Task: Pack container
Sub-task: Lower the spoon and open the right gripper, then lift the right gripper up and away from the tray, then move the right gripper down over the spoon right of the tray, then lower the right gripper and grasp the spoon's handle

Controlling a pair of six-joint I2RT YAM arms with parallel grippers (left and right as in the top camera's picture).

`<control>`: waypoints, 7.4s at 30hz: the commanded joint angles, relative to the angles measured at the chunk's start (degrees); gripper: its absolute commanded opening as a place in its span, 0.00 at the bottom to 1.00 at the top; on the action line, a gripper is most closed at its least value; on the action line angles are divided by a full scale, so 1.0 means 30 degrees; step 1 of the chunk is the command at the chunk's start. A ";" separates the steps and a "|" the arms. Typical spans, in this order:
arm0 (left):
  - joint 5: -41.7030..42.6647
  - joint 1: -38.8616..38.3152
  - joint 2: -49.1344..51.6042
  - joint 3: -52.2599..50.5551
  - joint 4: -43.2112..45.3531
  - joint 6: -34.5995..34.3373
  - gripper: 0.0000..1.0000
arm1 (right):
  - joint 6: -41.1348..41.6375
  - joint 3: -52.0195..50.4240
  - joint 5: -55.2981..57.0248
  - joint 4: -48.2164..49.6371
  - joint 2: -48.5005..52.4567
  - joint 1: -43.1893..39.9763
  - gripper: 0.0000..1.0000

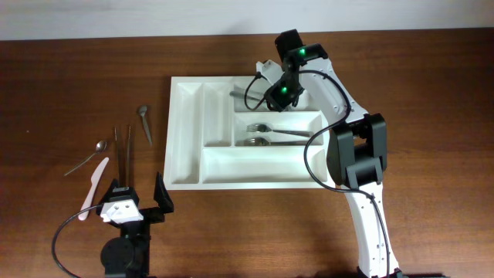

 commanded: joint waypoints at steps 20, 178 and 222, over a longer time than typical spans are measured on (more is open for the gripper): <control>0.0204 0.0058 -0.0182 -0.0124 0.0036 0.0306 0.99 | 0.0656 -0.0131 0.0430 0.0153 0.0124 -0.1625 0.50; 0.0204 0.0058 -0.0182 -0.0124 0.0036 0.0306 0.99 | -0.1173 -1.8389 0.0379 0.4036 -1.0550 -0.8495 0.65; 0.0204 0.0058 -0.0182 -0.0124 0.0036 0.0306 0.99 | 0.9005 -2.1857 0.5486 0.8677 -1.0550 -0.8517 0.49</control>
